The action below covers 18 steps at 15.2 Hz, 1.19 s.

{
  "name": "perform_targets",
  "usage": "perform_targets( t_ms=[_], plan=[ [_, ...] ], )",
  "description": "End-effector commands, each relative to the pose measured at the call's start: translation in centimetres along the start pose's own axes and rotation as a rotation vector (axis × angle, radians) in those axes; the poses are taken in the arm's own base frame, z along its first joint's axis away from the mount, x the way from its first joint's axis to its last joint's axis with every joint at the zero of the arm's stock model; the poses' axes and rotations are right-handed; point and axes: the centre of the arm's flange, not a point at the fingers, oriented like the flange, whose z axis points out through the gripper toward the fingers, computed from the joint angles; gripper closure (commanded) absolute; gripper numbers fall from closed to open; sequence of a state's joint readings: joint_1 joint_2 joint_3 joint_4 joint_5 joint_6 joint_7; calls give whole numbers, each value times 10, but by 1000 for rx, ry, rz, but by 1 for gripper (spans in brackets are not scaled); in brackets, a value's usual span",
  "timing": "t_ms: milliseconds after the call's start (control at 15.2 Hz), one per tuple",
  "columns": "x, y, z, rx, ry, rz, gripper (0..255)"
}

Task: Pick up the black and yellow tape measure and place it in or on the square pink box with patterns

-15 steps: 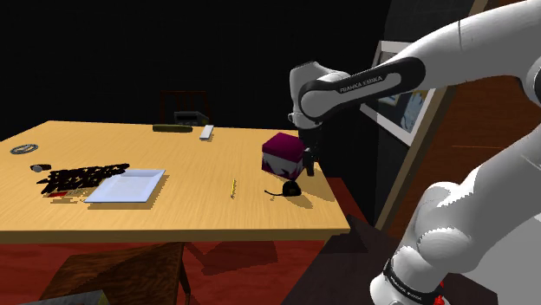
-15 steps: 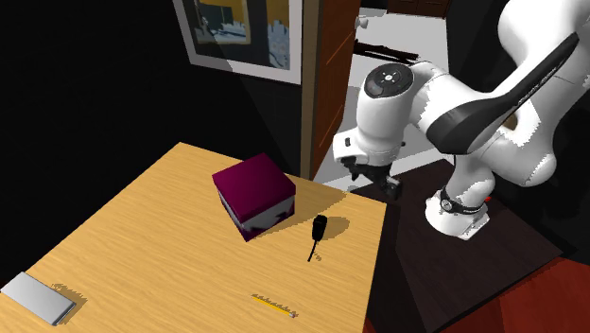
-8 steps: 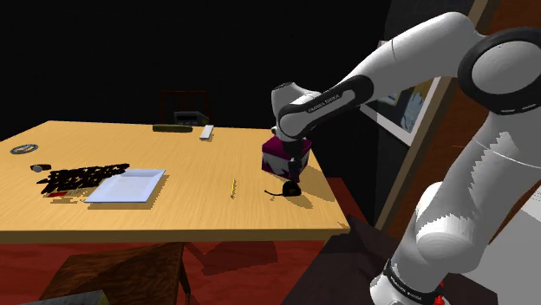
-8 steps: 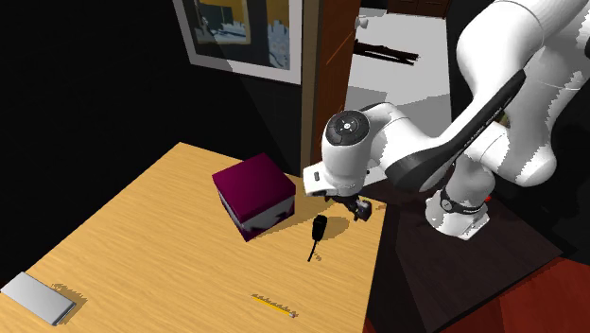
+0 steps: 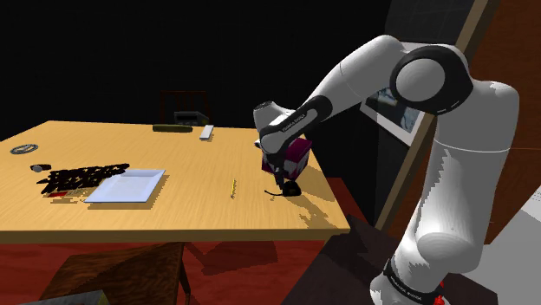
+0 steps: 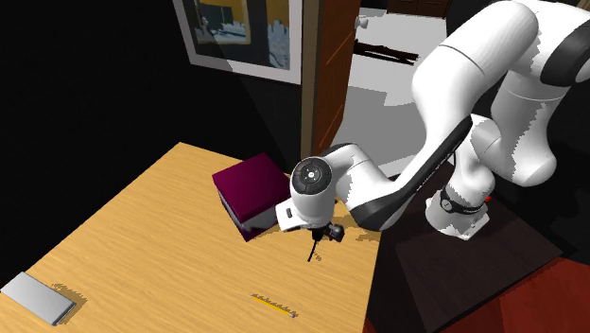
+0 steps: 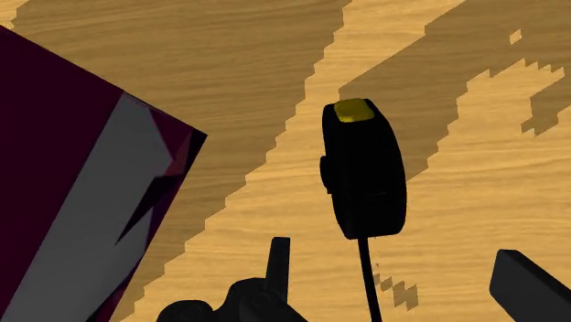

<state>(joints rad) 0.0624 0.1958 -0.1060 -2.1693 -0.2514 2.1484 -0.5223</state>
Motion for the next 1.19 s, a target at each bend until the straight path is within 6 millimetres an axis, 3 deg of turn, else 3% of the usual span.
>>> perform_targets(
  t_ms=[0, 396, 924, 990, 1122],
  plan=[
    [6, 1, 10, -4, -1, -13, 0],
    [6, 1, 45, -4, -1, -13, 0],
    [6, 1, 45, -4, -1, -13, 0],
    [6, 1, 45, -4, -1, -13, 255],
    [6, 1, 45, -4, -1, -13, 255]
  ],
)
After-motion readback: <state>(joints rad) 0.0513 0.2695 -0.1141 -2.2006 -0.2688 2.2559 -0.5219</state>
